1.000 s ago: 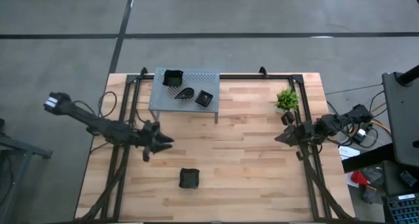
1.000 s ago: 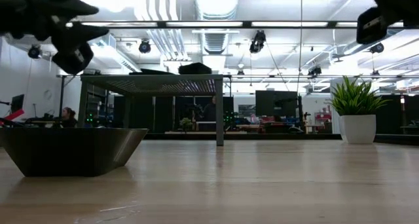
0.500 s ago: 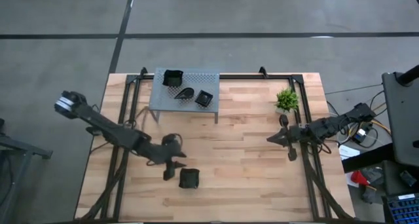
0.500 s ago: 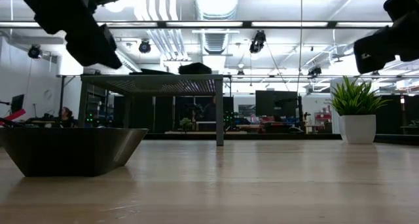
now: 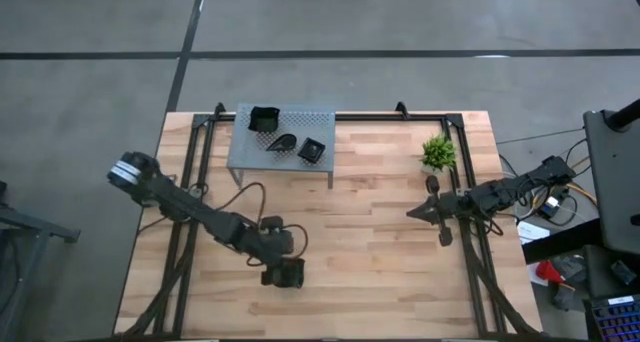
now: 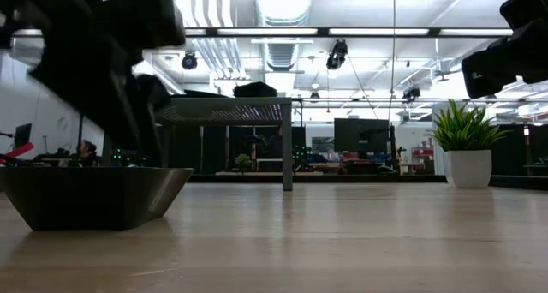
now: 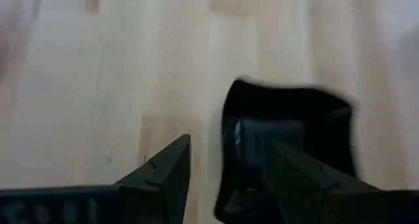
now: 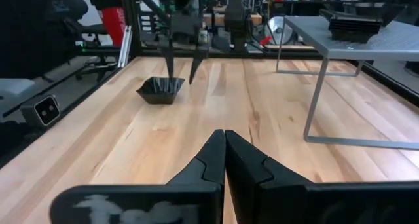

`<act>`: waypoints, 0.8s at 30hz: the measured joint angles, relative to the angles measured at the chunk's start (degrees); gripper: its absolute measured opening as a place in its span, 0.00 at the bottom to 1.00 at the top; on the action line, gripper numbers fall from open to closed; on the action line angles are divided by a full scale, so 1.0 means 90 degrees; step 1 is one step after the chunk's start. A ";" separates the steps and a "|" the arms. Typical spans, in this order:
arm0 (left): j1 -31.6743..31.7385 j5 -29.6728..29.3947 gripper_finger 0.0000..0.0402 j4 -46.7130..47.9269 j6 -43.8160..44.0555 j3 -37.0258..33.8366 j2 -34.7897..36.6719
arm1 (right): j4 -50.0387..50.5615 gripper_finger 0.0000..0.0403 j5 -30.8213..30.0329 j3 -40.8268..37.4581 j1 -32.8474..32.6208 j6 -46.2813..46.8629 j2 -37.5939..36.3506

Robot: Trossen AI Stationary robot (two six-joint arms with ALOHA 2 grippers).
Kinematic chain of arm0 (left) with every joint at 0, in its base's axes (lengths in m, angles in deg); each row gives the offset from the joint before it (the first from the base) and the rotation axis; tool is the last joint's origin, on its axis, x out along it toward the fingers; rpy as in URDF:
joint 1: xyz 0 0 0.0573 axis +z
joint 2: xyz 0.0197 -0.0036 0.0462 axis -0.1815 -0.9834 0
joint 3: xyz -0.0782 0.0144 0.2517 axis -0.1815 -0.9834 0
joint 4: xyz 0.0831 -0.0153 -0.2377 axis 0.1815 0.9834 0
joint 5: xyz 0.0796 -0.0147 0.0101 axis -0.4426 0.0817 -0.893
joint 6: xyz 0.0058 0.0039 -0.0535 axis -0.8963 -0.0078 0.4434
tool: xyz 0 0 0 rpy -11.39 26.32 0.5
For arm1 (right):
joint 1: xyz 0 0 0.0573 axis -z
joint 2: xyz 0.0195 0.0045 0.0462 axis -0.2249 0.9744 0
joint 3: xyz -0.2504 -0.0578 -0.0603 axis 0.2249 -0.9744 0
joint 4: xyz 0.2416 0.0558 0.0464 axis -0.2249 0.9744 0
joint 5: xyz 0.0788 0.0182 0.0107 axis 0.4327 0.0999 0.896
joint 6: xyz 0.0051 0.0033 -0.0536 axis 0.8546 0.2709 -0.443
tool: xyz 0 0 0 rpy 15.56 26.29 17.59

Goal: Pick & Place Mini shaped plates
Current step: Stack the black distorted square plate on top of the black distorted square plate on the shelf

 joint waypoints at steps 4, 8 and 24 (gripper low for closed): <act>0.0002 0.0007 0.46 0.0009 0.0005 -0.0010 -0.0411 | -0.0005 0.02 0.0017 0.0000 0.0000 -0.0003 0.0021; 0.0004 0.0017 0.46 -0.0005 -0.0117 -0.0007 -0.0747 | -0.0005 0.02 0.0017 0.0000 0.0000 -0.0017 0.0011; 0.0026 0.0001 0.28 -0.0049 -0.0308 0.0009 -0.0498 | -0.0007 0.02 0.0013 0.0000 0.0000 0.0013 0.0011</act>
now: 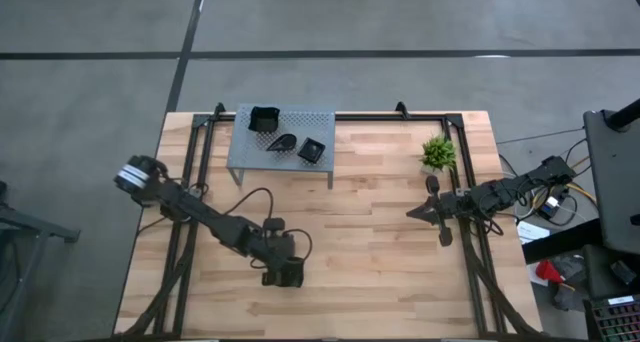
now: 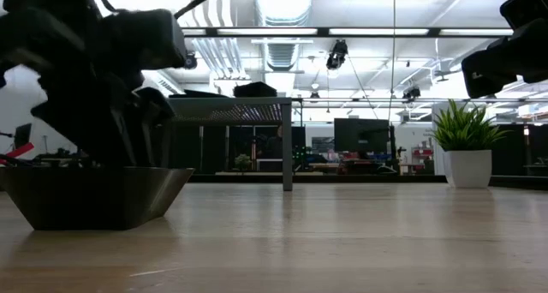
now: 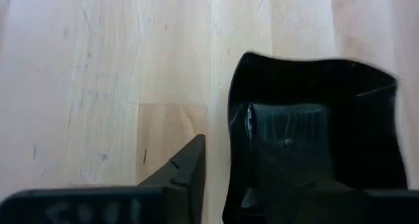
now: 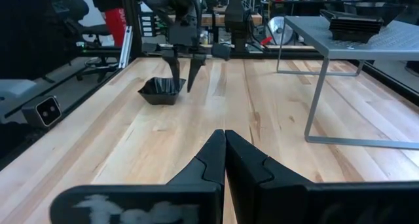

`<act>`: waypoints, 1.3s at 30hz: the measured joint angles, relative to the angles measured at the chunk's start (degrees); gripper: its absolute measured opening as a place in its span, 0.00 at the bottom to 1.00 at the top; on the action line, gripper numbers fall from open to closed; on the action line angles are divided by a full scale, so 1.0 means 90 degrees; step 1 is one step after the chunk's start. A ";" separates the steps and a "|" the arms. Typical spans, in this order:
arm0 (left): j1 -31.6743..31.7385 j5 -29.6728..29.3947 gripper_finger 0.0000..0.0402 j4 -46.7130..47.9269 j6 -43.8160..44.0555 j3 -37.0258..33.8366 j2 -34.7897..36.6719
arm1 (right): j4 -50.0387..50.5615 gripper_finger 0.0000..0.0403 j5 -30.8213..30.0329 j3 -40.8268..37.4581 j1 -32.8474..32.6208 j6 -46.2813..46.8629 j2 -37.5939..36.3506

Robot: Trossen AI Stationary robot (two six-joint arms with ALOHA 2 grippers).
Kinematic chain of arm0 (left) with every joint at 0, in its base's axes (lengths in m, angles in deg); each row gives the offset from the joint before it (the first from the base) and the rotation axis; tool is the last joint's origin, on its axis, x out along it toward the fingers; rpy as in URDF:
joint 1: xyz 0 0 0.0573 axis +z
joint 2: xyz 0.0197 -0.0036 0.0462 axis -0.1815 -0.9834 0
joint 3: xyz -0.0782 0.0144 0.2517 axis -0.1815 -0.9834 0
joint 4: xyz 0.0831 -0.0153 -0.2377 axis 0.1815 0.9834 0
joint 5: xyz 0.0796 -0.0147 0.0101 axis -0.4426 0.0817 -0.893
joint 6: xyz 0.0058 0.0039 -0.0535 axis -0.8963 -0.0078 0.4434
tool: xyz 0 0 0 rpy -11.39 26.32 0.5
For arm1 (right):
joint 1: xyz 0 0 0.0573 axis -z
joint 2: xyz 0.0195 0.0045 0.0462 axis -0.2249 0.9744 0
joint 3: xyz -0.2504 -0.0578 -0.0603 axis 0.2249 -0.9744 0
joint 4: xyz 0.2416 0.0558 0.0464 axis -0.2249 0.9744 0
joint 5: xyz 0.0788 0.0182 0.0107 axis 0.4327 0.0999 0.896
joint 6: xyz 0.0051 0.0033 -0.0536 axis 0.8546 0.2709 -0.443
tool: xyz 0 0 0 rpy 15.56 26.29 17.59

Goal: Pick & Place Mini shaped plates
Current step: Stack the black distorted square plate on top of the black distorted square plate on the shelf

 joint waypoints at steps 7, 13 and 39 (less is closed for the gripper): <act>0.0059 0.0014 0.11 -0.0002 -0.0253 0.0013 -0.0041 | 0.0000 0.02 -0.0003 0.0000 0.0000 -0.0002 0.0002; 0.0084 -0.0021 0.01 0.0212 -0.0612 0.0265 0.0219 | 0.0000 0.02 -0.0008 -0.0003 0.0001 -0.0029 0.0010; 0.2234 -0.6944 0.00 0.1359 -0.3620 0.1662 0.4501 | -0.0006 0.02 0.0000 -0.0005 0.0002 -0.0030 0.0000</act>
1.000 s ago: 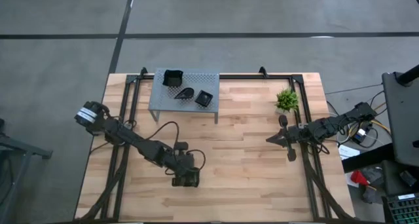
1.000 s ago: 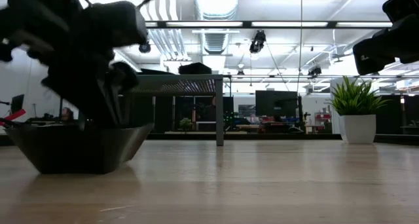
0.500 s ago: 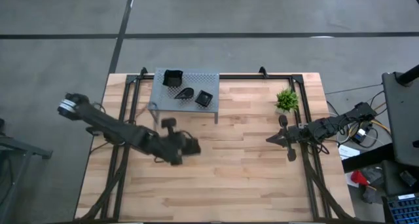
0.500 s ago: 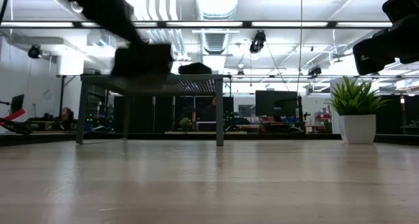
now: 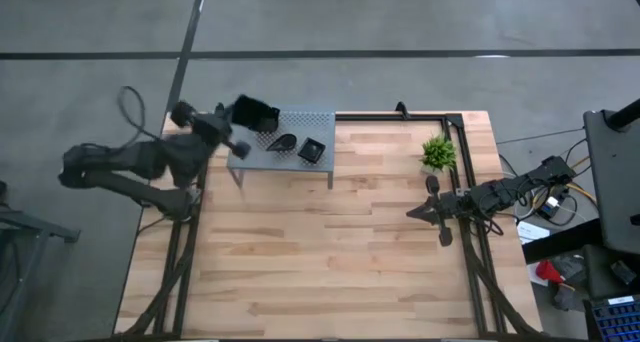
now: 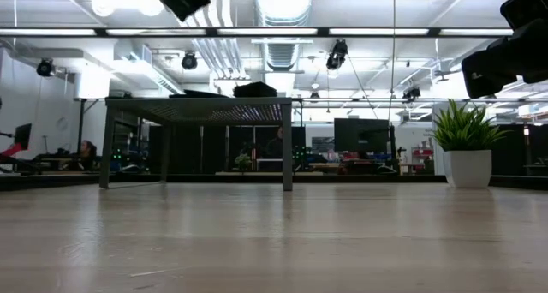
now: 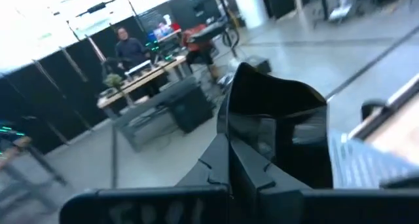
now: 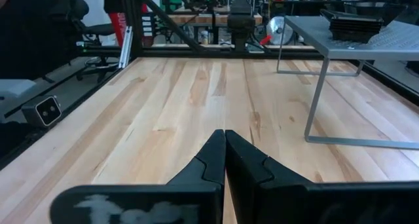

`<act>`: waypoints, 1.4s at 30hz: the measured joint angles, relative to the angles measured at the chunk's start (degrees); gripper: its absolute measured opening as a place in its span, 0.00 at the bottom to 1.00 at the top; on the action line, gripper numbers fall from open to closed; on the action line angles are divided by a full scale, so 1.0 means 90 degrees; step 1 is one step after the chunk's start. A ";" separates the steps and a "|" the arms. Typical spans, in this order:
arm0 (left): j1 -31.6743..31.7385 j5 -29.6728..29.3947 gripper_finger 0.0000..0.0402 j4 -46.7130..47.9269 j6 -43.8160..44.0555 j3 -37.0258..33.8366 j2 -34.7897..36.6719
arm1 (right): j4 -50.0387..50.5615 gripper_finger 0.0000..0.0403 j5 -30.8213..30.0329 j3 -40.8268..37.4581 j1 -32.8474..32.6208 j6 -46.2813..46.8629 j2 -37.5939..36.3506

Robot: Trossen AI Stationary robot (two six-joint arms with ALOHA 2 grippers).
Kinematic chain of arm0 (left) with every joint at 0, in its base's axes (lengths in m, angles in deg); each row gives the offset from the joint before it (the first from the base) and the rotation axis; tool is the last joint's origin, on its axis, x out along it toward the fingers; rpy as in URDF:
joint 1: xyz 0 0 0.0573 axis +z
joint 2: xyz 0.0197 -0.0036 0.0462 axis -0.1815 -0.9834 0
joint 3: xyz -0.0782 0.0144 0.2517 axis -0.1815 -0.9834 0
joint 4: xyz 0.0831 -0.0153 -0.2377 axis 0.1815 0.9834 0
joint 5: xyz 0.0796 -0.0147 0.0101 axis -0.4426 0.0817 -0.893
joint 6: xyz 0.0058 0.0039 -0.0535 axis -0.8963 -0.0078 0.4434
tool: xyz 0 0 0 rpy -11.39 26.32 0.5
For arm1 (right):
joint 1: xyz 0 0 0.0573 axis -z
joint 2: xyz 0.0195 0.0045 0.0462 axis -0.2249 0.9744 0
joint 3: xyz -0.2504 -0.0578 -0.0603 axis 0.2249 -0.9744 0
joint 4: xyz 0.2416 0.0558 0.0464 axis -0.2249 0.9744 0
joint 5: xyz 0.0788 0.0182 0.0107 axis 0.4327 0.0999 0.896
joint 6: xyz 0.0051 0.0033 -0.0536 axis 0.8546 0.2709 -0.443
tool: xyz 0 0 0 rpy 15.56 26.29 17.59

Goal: Pick & Place Mini shaped plates
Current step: Stack the black distorted square plate on top of the black distorted square plate on the shelf

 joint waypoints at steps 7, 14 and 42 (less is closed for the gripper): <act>0.1543 0.1630 0.00 -0.0645 0.0835 -0.0016 0.0603 | 0.0001 0.02 0.0002 0.0000 0.0000 0.0028 0.0000; 0.2565 0.2499 0.00 0.0972 0.2423 -0.0129 0.0438 | 0.0001 0.02 0.0000 0.0000 0.0000 0.0023 0.0002; 0.4903 0.6552 0.00 0.0545 0.4106 -0.1045 -0.0251 | 0.0003 0.02 -0.0015 0.0000 0.0000 0.0001 0.0002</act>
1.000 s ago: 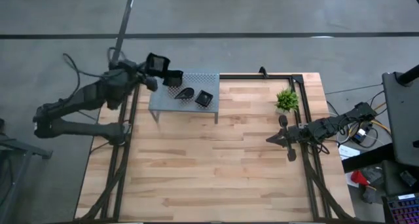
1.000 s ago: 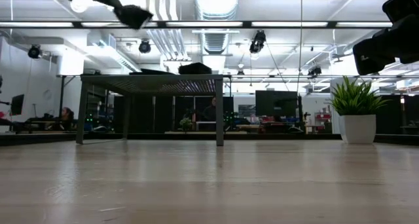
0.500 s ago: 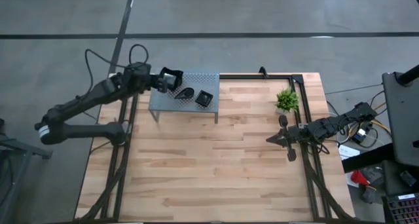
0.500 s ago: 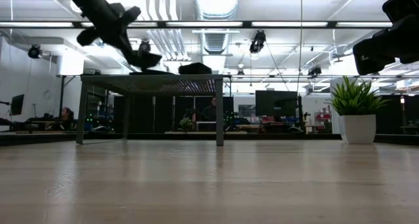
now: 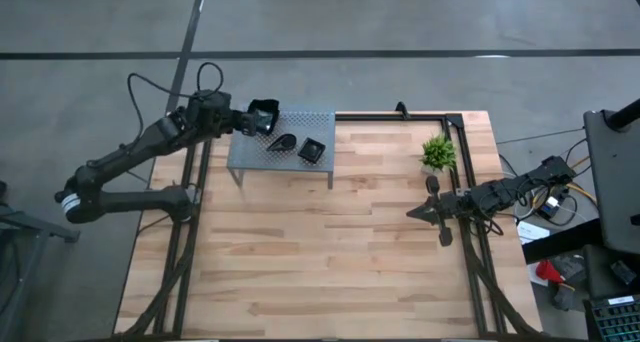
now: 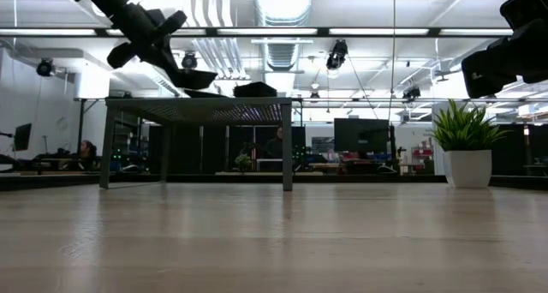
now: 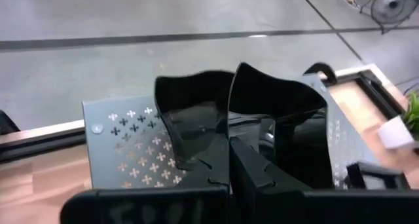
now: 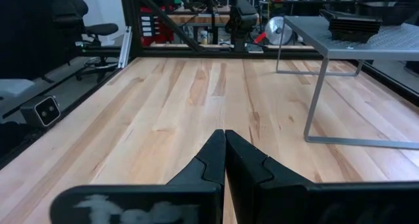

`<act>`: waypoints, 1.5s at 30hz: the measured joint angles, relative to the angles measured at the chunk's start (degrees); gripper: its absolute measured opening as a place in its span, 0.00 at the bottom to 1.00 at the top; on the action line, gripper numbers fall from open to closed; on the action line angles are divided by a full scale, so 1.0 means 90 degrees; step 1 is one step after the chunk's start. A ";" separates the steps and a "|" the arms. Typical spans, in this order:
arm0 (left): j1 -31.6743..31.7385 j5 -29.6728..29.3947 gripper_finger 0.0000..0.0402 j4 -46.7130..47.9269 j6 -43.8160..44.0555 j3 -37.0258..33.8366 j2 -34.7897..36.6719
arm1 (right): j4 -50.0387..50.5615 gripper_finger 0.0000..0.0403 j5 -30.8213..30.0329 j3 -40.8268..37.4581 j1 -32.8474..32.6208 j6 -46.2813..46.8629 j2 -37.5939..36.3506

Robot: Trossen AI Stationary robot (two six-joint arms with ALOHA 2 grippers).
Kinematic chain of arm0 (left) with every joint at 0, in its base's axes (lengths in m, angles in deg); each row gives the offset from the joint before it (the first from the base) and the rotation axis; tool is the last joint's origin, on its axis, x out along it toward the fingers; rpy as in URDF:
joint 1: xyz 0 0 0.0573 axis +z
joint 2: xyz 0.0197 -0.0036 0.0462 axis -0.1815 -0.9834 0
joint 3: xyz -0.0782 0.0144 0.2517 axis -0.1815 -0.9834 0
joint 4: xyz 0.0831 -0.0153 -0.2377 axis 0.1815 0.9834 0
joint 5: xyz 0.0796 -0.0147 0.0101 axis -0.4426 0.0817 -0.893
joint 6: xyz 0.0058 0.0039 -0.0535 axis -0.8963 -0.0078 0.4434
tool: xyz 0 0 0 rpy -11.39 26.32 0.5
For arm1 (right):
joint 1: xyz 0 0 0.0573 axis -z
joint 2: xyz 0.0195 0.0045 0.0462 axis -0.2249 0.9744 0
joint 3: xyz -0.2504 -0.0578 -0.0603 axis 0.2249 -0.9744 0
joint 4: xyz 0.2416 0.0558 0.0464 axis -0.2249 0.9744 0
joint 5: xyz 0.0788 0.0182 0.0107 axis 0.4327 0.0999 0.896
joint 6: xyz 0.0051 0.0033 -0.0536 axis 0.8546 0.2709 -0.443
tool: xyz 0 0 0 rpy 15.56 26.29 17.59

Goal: Pick & Place Mini shaped plates
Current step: Stack the black distorted square plate on top of the black distorted square plate on the shelf, then return to Home Position

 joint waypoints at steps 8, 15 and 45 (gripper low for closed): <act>0.0131 -0.0300 0.00 -0.0225 0.0250 0.0059 -0.0016 | 0.0000 0.02 0.0002 0.0000 0.0000 0.0024 0.0000; 0.0497 -0.0279 0.00 -0.0707 0.0426 0.0012 -0.0394 | -0.0001 0.02 0.0005 0.0000 -0.0002 -0.0001 0.0000; 0.0605 0.0548 0.40 -0.0712 0.0323 0.0010 -0.0270 | -0.0002 0.02 0.0012 0.0000 0.0000 0.0027 0.0000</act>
